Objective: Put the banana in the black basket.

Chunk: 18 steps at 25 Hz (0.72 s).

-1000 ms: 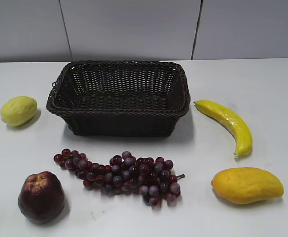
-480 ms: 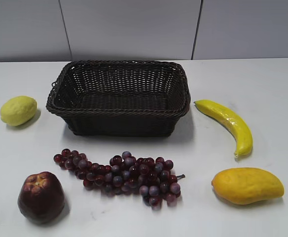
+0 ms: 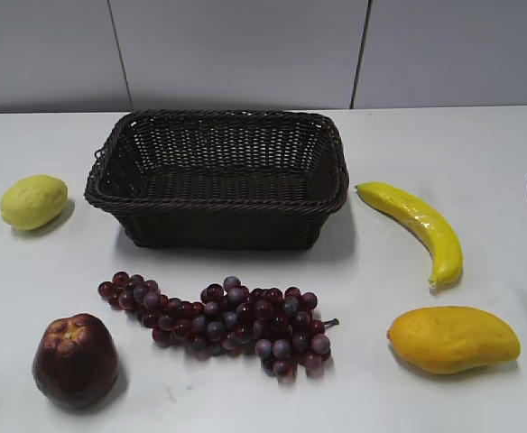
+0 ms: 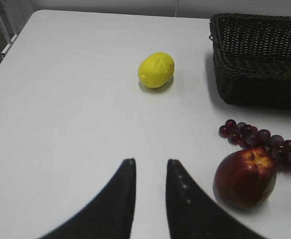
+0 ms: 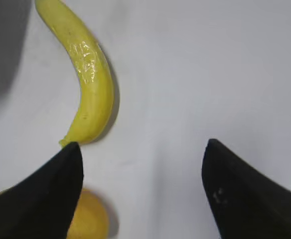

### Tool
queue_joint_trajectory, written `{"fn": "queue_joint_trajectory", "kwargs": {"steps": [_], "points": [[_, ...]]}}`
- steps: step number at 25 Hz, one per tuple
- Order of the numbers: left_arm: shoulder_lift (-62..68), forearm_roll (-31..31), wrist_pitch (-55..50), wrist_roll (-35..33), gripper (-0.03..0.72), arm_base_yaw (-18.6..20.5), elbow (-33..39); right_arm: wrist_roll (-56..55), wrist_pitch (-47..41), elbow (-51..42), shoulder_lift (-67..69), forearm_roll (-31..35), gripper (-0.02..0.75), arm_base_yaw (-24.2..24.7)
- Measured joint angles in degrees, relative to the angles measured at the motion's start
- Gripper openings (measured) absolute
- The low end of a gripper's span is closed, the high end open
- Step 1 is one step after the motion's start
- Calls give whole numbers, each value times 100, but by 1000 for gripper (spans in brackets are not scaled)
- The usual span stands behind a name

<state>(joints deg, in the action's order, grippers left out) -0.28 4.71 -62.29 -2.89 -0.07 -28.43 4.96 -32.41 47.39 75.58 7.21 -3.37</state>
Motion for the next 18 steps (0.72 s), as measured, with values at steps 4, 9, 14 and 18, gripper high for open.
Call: {"fn": "queue_joint_trajectory", "kwargs": {"steps": [4, 9, 14, 18], "points": [[0, 0, 0, 0, 204, 0, 0, 115, -578, 884, 978, 0, 590, 0], [0, 0, 0, 0, 204, 0, 0, 236, -1117, 1826, 1898, -11, 590, -179], [0, 0, 0, 0, 204, 0, 0, 273, -1268, 2507, 2603, -152, 594, -568], [0, 0, 0, 0, 204, 0, 0, 289, -1380, 2970, 3108, -214, 639, -829]]}}
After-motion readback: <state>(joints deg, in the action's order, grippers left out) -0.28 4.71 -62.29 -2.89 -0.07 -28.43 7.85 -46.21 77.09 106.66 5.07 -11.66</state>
